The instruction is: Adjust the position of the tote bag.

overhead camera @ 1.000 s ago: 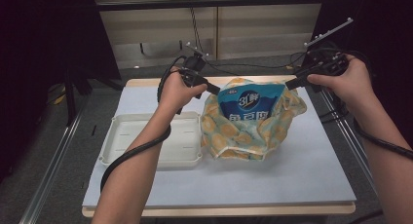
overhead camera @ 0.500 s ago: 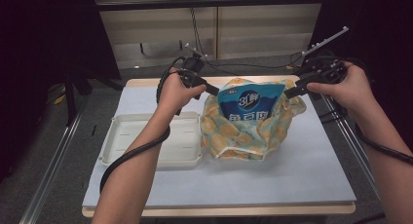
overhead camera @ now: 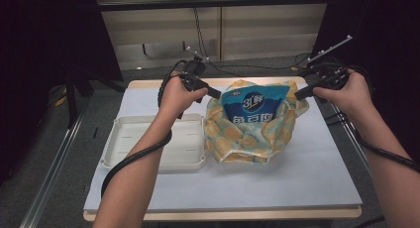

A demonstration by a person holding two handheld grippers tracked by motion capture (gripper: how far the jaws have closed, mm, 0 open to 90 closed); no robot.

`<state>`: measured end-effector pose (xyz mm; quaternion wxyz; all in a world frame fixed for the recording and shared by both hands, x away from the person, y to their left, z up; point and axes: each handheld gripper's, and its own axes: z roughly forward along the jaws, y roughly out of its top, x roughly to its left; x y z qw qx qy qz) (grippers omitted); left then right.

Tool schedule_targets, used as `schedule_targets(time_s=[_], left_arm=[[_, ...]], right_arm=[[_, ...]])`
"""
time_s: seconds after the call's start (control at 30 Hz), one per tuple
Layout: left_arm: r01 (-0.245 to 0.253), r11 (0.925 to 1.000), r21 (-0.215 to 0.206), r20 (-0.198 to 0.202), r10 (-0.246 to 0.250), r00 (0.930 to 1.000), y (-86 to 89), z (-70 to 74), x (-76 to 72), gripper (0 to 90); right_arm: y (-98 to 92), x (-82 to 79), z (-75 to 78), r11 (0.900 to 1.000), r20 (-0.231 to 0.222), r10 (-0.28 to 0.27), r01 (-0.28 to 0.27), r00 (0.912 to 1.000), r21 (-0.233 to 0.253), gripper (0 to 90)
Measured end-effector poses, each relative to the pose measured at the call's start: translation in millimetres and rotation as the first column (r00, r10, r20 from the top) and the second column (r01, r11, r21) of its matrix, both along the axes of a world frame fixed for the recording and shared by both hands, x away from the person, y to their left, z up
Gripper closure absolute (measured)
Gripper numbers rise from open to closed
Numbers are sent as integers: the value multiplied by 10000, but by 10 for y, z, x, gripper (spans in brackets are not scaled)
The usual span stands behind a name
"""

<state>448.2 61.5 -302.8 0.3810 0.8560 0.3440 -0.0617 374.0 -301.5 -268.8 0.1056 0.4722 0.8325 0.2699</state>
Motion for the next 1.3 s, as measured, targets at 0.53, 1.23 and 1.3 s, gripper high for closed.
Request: schedule_targets(time_s=[0.53,1.23,1.3], left_arm=[[-301,9995,-98,-274,299,9992,34,-242,-3,900],[-319,9995,-59,-531,315,9981,32,-518,-42,900],[-259,9996,-71,-492,255,9985,35,-530,-49,900]], right_arm=[[52,147,-182,10000,-32,-76,76,10000,-21,854],[46,164,-433,9996,-208,-163,167,9997,218,846],[45,157,-461,9996,-198,-178,182,9996,230,846]])
